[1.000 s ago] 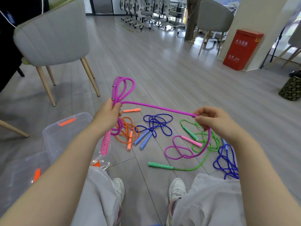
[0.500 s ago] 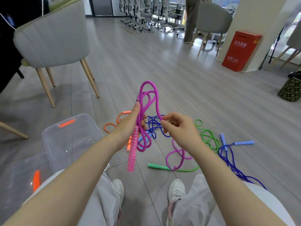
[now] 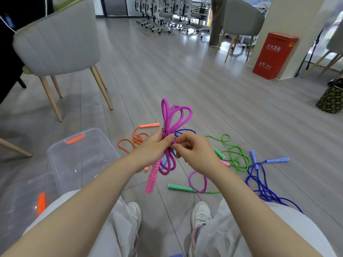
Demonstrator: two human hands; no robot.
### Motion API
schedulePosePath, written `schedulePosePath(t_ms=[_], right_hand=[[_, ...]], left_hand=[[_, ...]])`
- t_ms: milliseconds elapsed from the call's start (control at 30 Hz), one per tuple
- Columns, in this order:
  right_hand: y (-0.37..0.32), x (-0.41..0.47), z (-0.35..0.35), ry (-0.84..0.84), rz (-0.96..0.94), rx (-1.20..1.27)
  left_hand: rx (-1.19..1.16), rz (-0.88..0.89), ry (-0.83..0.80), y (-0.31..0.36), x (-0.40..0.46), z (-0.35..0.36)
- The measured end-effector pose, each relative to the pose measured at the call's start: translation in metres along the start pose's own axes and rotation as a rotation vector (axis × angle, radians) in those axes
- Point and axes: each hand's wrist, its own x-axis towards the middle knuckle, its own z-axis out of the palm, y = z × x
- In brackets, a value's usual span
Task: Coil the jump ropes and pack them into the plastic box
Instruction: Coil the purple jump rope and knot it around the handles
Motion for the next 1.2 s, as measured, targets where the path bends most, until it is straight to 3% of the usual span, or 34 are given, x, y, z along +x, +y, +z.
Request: schedulePosePath(t_ms=[100,367,567,700,867,1200], right_hand=[[0.003,0.000,-0.004,-0.054,0.035,-0.032],[0.009,0.005,-0.055,-0.059,0.129,-0.084],[0.017,0.000,-0.098,-0.041,0.194,-0.139],[0.020,-0.001,-0.108,0.061,0.187,-0.109],[0.006,0.004,-0.081,0.161,0.119,0.064],[-0.008,0.002,-0.039,0.076,0.030,0.182]], left_hand=[[-0.061,-0.079,0.066,0.004,0.002,-0.001],[-0.604,-0.127,0.218,0.006,0.016,-0.026],[-0.728,-0.127,0.472,0.002,0.025,-0.046],[-0.681,-0.108,0.647,-0.001,0.027,-0.055],[-0.574,-0.080,0.504,0.001,0.023,-0.049],[-0.189,-0.039,-0.014,0.010,-0.003,-0.011]])
